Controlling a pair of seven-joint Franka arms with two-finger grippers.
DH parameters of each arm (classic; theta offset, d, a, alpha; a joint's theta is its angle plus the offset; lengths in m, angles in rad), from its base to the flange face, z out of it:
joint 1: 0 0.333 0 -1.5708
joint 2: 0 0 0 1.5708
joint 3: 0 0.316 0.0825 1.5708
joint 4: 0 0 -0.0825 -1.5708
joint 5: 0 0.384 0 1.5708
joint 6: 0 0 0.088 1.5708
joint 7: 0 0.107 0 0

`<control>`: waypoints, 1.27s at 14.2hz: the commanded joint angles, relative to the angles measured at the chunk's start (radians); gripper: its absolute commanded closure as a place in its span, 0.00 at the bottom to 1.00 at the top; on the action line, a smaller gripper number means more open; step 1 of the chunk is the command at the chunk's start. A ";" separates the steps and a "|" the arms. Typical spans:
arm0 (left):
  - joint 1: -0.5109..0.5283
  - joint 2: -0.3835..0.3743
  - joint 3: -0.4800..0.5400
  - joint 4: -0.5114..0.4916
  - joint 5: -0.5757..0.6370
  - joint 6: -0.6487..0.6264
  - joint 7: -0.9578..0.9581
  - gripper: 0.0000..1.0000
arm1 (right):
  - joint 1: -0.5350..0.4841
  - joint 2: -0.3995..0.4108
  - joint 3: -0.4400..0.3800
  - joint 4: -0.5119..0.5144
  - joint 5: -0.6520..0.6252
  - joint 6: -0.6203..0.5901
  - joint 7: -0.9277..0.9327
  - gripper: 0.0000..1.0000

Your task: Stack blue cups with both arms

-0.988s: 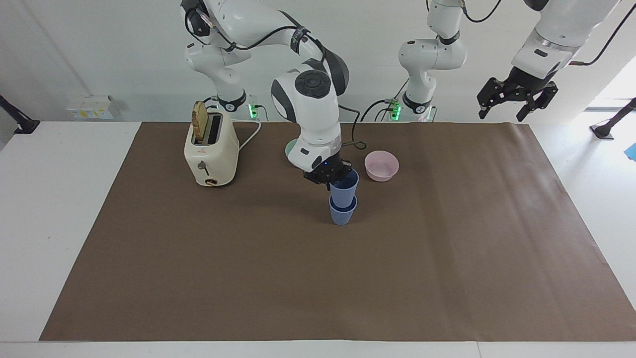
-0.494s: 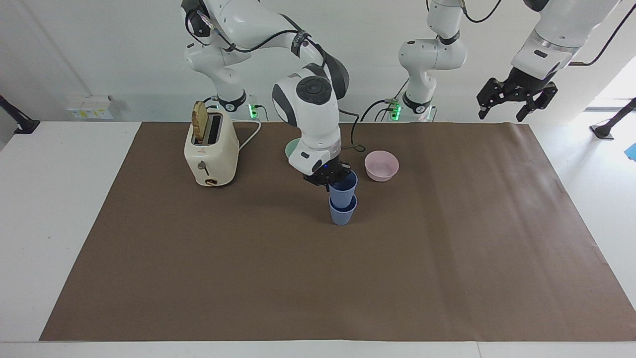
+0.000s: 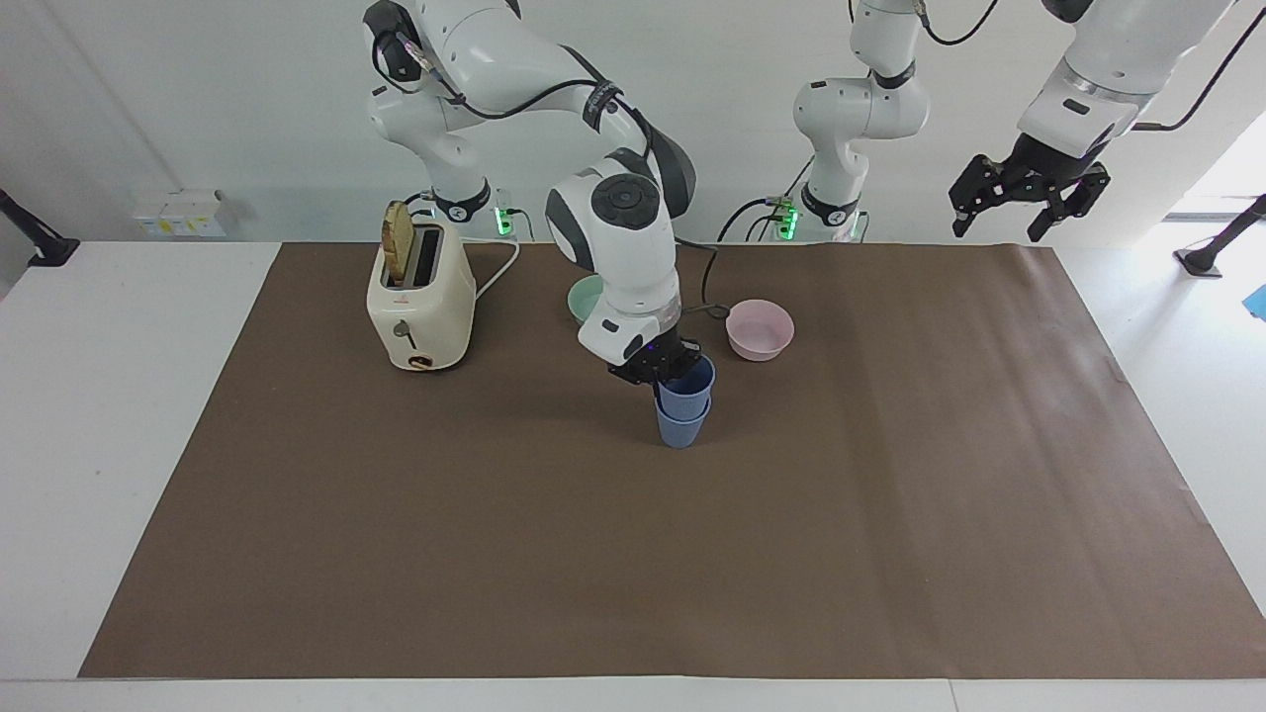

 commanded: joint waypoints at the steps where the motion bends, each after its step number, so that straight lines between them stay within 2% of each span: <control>1: 0.019 -0.028 -0.009 -0.032 -0.011 0.004 -0.002 0.00 | -0.010 -0.006 0.007 -0.013 -0.006 0.016 0.013 0.54; 2: 0.019 -0.028 -0.009 -0.031 -0.011 0.002 -0.002 0.00 | -0.010 -0.006 0.007 -0.012 -0.006 0.016 0.011 0.48; 4: 0.019 -0.028 -0.009 -0.031 -0.011 0.002 -0.002 0.00 | -0.010 -0.006 0.007 -0.010 -0.008 0.016 0.011 0.23; 5: 0.019 -0.028 -0.009 -0.030 -0.011 0.002 -0.005 0.00 | -0.008 -0.006 0.007 -0.009 -0.008 0.016 0.011 0.05; 6: 0.019 -0.028 -0.009 -0.030 -0.011 0.002 -0.003 0.00 | -0.008 -0.006 0.007 -0.009 -0.010 0.015 0.010 0.00; 11: 0.018 -0.025 -0.009 -0.023 -0.006 -0.005 -0.002 0.00 | -0.031 -0.026 -0.005 0.004 -0.019 -0.010 0.010 0.00; 14: 0.018 -0.023 -0.009 -0.021 -0.006 -0.002 0.004 0.00 | -0.106 -0.070 -0.010 0.045 -0.048 -0.080 0.004 0.00; 18: 0.015 -0.013 -0.009 -0.023 -0.003 0.001 0.004 0.00 | -0.227 -0.127 -0.008 0.060 -0.074 -0.143 -0.156 0.00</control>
